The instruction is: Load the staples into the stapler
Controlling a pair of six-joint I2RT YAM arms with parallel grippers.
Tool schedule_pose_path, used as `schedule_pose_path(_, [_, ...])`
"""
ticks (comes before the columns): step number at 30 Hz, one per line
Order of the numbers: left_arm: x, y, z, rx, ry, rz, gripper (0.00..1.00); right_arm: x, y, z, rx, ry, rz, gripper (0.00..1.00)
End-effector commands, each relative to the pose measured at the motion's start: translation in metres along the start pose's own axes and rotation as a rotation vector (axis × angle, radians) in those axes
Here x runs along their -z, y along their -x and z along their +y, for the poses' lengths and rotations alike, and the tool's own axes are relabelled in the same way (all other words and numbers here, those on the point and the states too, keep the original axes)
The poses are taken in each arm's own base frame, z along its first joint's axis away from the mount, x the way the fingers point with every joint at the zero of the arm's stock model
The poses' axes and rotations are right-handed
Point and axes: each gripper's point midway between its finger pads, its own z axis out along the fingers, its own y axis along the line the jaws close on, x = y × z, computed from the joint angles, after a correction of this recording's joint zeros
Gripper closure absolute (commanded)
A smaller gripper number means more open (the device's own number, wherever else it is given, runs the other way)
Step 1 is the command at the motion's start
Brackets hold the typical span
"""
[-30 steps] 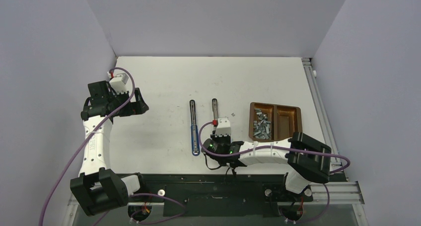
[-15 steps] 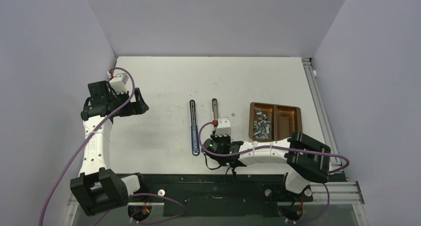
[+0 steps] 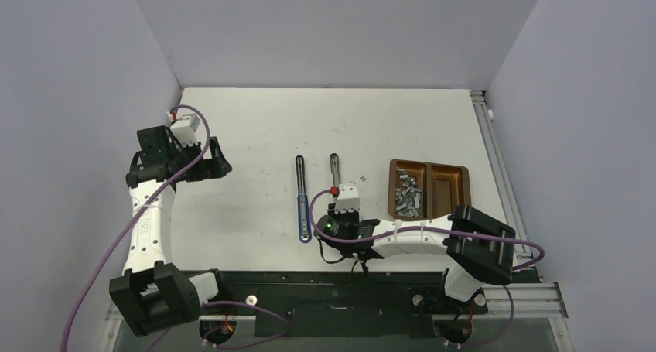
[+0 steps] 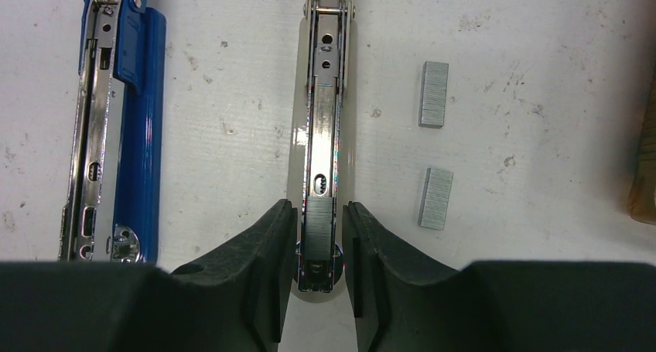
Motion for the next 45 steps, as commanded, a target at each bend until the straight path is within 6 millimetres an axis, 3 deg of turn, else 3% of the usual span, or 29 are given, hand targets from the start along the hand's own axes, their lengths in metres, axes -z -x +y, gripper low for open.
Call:
schedule_pose_path(1, [0.012, 0.024, -0.01, -0.025, -0.019, -0.081, 0.04, 0.004, 0.02, 0.007, -0.03, 0.022, -0.042, 0.69])
schedule_pose_path(7, [0.012, 0.028, -0.011, -0.021, -0.026, -0.081, 0.04, 0.019, 0.066, 0.001, -0.091, 0.063, -0.077, 0.63])
schedule_pose_path(11, [0.012, 0.029, -0.011, -0.018, -0.027, -0.08, 0.04, 0.018, 0.077, -0.022, -0.121, 0.009, -0.054, 0.59])
schedule_pose_path(18, [0.011, 0.027, -0.013, -0.017, -0.04, -0.077, 0.04, 0.01, 0.044, -0.05, -0.111, -0.068, 0.069, 0.53])
schedule_pose_path(25, [0.012, 0.03, -0.014, -0.01, -0.043, -0.084, 0.04, 0.0, 0.014, -0.061, -0.089, -0.103, 0.154, 0.49])
schedule_pose_path(35, [0.011, 0.027, -0.014, -0.007, -0.042, -0.078, 0.04, -0.02, -0.001, -0.06, -0.076, -0.097, 0.231, 0.58])
schedule_pose_path(45, [0.01, 0.028, -0.013, -0.003, -0.04, -0.075, 0.04, -0.03, -0.014, -0.061, -0.065, -0.095, 0.264, 0.59])
